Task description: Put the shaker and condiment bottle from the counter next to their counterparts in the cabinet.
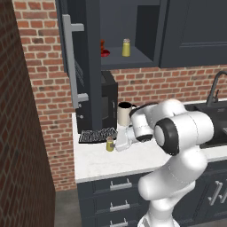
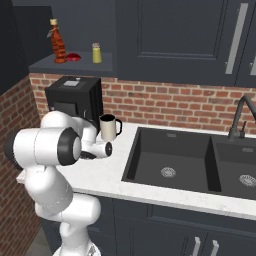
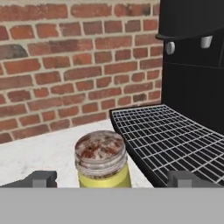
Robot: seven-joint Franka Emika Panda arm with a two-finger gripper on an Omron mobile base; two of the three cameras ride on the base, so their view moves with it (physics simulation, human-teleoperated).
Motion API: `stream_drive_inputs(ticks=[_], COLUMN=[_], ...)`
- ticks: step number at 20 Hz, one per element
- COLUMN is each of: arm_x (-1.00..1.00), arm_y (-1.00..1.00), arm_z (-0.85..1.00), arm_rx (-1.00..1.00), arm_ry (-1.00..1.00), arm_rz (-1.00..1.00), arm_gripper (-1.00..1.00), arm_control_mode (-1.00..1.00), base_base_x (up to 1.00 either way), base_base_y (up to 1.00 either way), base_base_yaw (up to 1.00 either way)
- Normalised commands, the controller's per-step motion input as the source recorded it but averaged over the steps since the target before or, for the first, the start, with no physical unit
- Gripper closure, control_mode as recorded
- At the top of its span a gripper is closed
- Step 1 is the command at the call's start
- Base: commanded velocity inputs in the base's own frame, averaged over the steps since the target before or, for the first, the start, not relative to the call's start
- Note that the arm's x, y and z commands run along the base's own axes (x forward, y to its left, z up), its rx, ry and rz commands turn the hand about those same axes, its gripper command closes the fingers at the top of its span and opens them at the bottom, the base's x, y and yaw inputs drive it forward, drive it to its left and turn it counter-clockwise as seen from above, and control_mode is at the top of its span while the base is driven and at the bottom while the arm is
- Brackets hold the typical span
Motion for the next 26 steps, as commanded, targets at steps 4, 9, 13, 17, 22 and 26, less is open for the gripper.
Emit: stream_drive_inputs(ticks=[4, 9, 13, 17, 22, 26], arm_x=[0.13, 0.16, 0.04, 0.26, -0.2, -0.46], arm_y=[0.03, 0.14, 0.27, 0.0, -0.35, -0.54], arm_z=[-0.01, -0.03, -0.16, -0.05, 0.11, 0.66], arm_rx=[0.0, 0.03, 0.0, 0.0, -0.01, -0.03], arm_ry=[0.0, 0.0, 0.02, 0.08, 0.0, -0.07], arm_rz=[0.0, 0.0, 0.0, 0.01, -0.08, -0.11], arm_gripper=[-1.0, -1.0, 1.0, 1.0, 1.0, 1.0], arm_control_mode=[-1.0, -1.0, -1.0, -1.0, -1.0, -1.0], base_base_x=[0.0, 0.0, 0.0, 0.0, 0.0, 0.0], base_base_y=[0.0, 0.0, 0.0, 0.0, 0.0, 0.0], base_base_yaw=[0.0, 0.0, 0.0, 0.0, 0.0, 0.0])
